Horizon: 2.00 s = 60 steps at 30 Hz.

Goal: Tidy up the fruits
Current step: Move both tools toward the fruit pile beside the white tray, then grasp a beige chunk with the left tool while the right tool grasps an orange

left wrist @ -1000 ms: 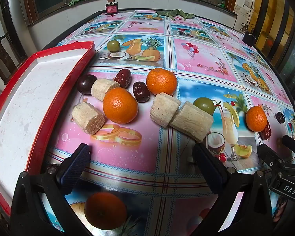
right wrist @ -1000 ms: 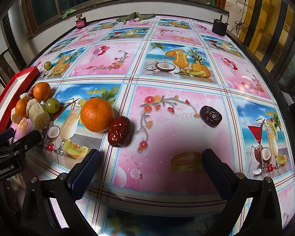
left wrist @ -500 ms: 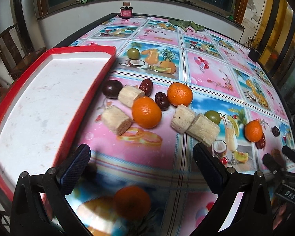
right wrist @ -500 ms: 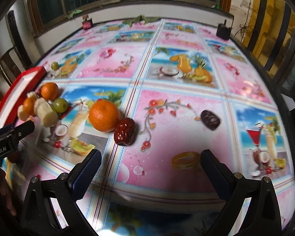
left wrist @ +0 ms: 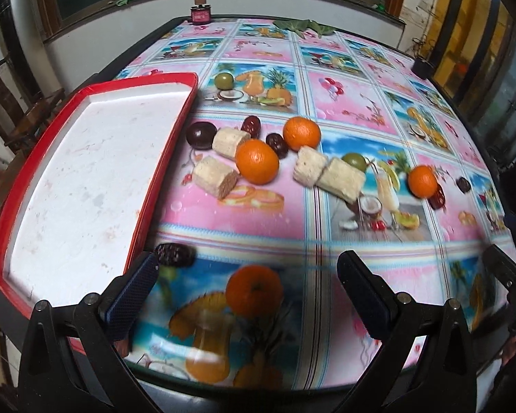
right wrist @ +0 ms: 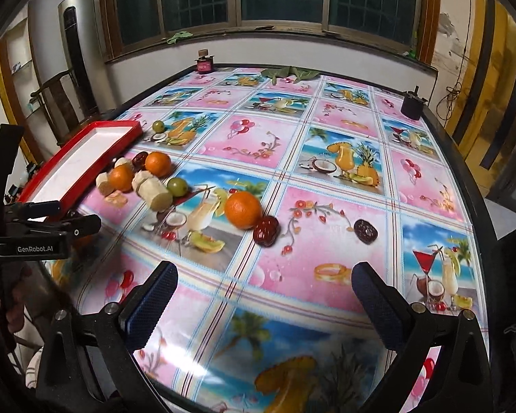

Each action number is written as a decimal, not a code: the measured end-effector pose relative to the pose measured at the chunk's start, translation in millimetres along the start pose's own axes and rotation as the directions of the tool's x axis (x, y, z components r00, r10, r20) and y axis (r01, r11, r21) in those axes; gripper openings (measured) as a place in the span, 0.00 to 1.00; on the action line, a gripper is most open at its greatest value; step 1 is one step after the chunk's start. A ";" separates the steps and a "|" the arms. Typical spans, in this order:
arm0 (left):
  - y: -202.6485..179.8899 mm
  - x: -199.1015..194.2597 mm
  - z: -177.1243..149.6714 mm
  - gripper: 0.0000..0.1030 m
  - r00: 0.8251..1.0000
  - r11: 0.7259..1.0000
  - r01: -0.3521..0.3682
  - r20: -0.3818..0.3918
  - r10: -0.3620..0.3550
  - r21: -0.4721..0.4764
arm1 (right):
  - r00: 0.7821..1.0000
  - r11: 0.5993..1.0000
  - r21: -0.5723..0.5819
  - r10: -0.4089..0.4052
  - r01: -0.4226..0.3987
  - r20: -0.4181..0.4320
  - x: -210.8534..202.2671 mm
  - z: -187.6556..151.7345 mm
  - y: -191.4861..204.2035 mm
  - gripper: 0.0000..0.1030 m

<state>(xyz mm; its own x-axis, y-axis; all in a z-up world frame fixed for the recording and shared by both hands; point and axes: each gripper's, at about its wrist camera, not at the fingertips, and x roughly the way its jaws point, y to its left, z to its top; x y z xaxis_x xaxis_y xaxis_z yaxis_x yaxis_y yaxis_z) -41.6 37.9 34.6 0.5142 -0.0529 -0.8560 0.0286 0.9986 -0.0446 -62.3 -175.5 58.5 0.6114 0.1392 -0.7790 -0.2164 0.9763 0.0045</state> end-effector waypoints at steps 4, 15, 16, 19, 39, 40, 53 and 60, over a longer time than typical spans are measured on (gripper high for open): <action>1.8 -1.1 -4.6 1.00 0.999 1.000 0.029 -0.029 -0.029 0.009 | 1.000 1.000 -0.001 0.025 -0.025 -0.011 -2.9 -4.7 4.1 0.97; -10.6 3.4 -1.9 1.00 0.999 0.999 0.007 -0.047 -0.005 0.044 | 0.995 0.996 -0.014 0.092 -0.093 -0.045 2.5 1.1 14.9 0.92; -12.3 4.1 -1.8 1.00 0.999 0.999 0.004 -0.048 -0.001 0.050 | 0.995 0.995 -0.018 0.095 -0.096 -0.044 2.5 1.4 15.6 0.91; -14.0 5.9 -1.6 1.00 0.999 0.998 0.001 -0.051 0.002 0.055 | 0.994 0.994 -0.023 0.102 -0.103 -0.045 3.7 2.3 15.0 0.87; -39.4 9.9 24.0 0.97 0.985 0.987 0.160 -0.067 -0.158 0.027 | 0.989 0.992 -0.013 0.127 -0.128 -0.070 14.4 12.8 -7.3 0.58; -42.6 10.3 26.3 0.96 0.983 0.985 0.170 -0.070 -0.168 0.027 | 0.989 0.991 -0.016 0.129 -0.130 -0.071 15.8 14.7 -7.3 0.56; -55.6 45.0 46.1 0.66 0.974 0.977 0.180 -0.118 -0.193 -0.113 | 0.983 0.984 0.052 0.171 -0.168 -0.069 23.4 12.6 -24.8 0.50; -53.4 57.2 56.0 0.66 0.987 0.977 0.116 -0.089 -0.133 -0.180 | 0.979 0.981 0.043 0.194 -0.191 -0.066 30.8 16.0 -21.1 0.50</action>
<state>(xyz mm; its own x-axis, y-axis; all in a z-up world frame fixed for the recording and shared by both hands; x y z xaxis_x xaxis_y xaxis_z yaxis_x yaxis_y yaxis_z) 34.3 -18.6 16.9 0.4272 -0.1853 -0.8849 -0.0670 0.9696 -0.2353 -26.7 -189.1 44.5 0.5060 0.3146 -0.8031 -0.2963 0.9378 0.1807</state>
